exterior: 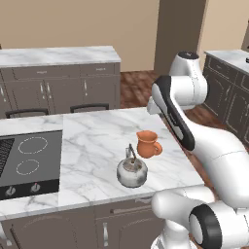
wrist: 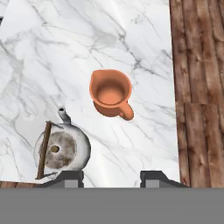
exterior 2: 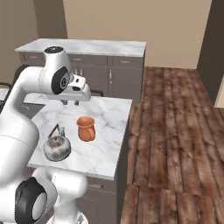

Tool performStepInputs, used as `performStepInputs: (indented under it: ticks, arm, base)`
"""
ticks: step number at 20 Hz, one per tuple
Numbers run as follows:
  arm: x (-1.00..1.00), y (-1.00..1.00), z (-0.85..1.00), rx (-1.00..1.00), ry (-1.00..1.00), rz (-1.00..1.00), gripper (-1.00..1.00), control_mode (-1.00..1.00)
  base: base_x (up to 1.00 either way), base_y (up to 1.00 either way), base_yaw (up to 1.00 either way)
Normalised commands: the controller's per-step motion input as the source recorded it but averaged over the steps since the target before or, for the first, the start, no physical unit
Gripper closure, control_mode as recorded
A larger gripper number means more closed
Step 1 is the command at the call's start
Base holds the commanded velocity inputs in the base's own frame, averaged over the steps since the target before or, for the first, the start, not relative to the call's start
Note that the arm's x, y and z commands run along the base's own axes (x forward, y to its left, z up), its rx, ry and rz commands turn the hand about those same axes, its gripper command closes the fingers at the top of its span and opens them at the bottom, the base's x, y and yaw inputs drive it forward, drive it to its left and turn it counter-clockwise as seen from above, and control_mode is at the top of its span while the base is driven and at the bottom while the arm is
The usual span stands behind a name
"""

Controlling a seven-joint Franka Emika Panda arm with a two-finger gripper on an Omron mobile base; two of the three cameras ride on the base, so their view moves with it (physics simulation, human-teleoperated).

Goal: Pick the kettle and jug and place them in the sink. Then turn on the water.

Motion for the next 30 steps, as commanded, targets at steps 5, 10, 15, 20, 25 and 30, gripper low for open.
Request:
performStepInputs:
  ticks: [5,10,15,20,25,30]
  arm:
    - [0.00,-0.06,-0.18,0.00,0.17,0.00,-1.00,-1.00]
    - [0.05,0.47,-0.40,-0.03,0.49,-0.11,-1.00,-1.00]
    - [0.00,0.75,-0.66,-0.08,0.39,-0.02,-1.00,-1.00]
    - [-0.01,0.41,-0.20,-0.04,0.07,-0.01,-1.00,-1.00]
    - [-0.04,0.11,-0.13,0.00,-0.01,0.00,-1.00,-1.00]
    - [0.06,0.08,-0.56,0.11,-0.08,0.00,-1.00,-1.00]
  base:
    - [0.00,0.00,0.00]
    - [0.00,0.00,0.00]
    - [0.00,0.00,0.00]
    - [0.00,0.00,0.00]
    - [0.00,0.00,0.00]
    - [0.00,0.00,0.00]
